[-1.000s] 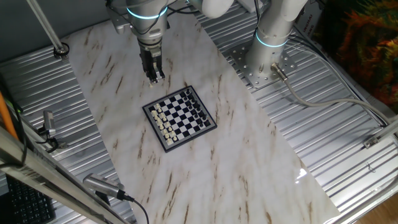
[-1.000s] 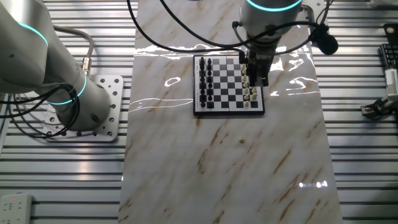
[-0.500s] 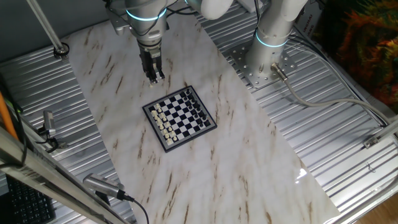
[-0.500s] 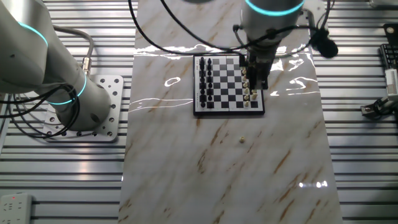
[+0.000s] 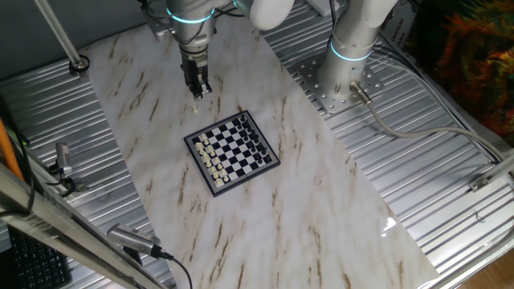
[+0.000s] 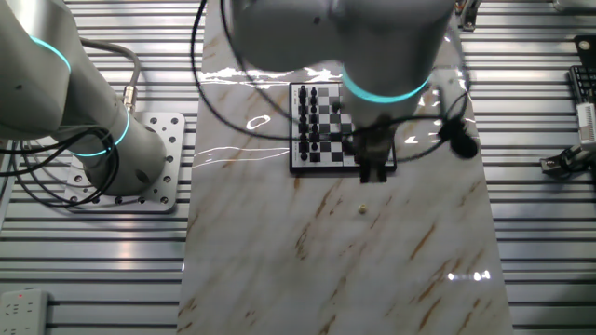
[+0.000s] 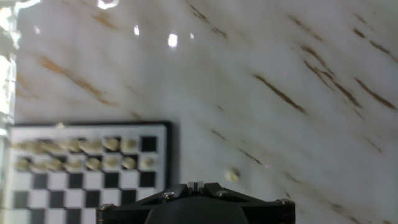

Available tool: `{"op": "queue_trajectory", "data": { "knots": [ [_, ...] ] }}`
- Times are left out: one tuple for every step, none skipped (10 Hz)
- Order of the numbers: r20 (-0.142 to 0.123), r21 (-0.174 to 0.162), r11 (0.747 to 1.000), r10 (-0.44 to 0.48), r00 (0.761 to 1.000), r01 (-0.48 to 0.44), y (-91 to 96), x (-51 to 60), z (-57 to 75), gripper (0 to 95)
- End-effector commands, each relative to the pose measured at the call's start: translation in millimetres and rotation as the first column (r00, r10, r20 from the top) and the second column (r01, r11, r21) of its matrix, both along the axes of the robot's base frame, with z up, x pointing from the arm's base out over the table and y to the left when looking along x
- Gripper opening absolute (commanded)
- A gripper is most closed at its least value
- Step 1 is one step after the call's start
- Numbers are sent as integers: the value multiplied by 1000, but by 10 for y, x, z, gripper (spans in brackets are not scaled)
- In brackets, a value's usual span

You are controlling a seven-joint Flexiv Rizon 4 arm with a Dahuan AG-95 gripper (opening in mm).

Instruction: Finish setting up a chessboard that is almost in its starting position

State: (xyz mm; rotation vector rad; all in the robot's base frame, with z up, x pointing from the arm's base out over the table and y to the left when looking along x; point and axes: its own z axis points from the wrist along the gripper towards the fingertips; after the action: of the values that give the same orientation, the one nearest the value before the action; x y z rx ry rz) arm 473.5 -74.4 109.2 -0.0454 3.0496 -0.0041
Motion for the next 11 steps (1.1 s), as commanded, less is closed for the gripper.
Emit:
{"op": "queue_trajectory", "data": {
  "knots": [
    [0,0,1000,13,1000,-13,-93,-41,-101,0],
    [4,1,1000,14,1000,-14,-106,-27,-182,0],
    [6,0,1000,15,1000,-15,-110,-19,-210,0],
    [10,0,1000,18,1000,-18,-123,-1,-327,0],
    [10,-1,1000,21,1000,-21,-128,10,-365,0],
    [8,-3,1000,25,1000,-25,-140,28,-389,0],
    [6,-4,999,32,999,-32,-182,61,-407,0],
    [3,-4,999,37,999,-37,-229,89,-398,0],
    [2,-2,999,42,999,-42,-305,111,-351,0],
    [3,1,999,44,999,-44,-333,111,-330,0],
    [3,-2,999,43,999,-43,-353,104,-326,0]
  ]
}}
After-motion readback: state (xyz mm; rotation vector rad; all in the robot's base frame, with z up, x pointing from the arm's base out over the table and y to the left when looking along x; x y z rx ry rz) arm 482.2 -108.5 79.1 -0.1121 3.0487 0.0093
